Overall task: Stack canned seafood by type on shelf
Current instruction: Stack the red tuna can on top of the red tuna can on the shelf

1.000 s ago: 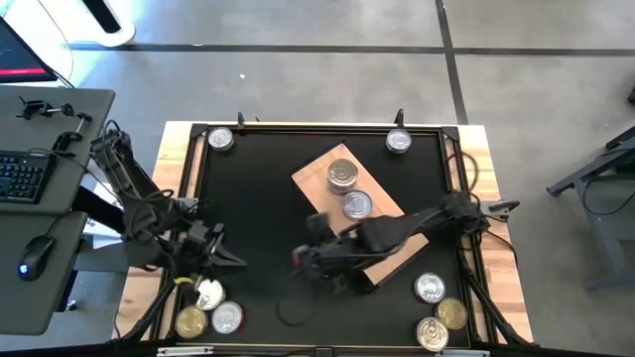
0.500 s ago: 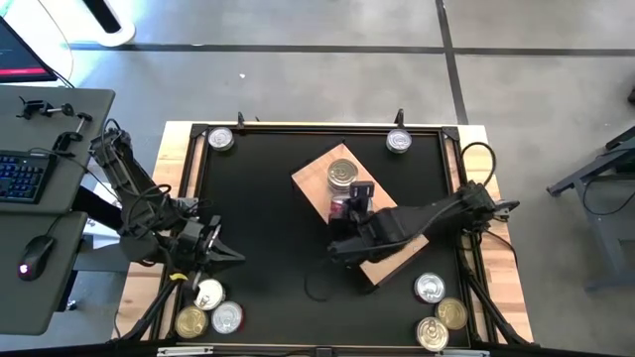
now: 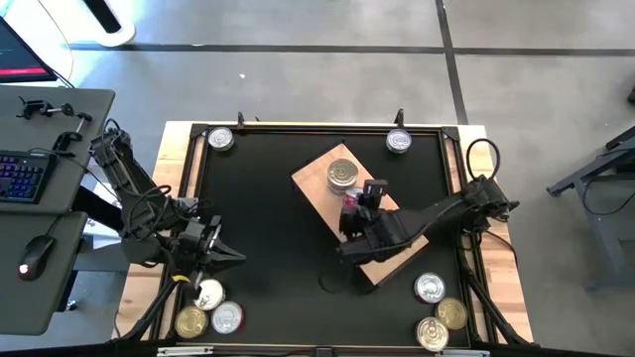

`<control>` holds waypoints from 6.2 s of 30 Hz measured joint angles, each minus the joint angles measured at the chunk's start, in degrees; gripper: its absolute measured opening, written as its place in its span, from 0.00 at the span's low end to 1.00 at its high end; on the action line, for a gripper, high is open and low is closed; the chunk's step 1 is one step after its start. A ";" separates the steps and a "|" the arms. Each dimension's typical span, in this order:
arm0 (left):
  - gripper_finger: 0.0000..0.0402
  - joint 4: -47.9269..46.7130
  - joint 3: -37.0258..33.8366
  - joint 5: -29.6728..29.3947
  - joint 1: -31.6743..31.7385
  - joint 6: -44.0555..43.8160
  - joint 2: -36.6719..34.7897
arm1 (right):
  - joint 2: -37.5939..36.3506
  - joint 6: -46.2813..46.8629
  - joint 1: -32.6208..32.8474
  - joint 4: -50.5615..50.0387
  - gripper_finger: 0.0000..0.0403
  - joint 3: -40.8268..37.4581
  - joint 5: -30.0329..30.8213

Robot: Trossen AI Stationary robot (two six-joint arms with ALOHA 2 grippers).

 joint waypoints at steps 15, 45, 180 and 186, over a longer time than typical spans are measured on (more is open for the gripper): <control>0.00 -0.04 0.00 -0.04 0.50 -1.07 0.00 | 0.04 -2.68 -0.31 2.48 0.36 -3.95 -0.23; 0.00 -0.50 0.00 -0.04 0.50 -1.07 0.02 | 0.13 0.41 -0.45 3.67 0.72 -3.82 -6.56; 0.00 -15.05 6.14 19.20 9.67 -13.11 47.63 | 31.85 2.53 5.54 32.93 0.00 20.36 -41.96; 0.00 -15.59 6.10 18.53 9.22 -13.09 47.69 | 31.69 2.17 5.54 33.04 0.00 22.20 -41.62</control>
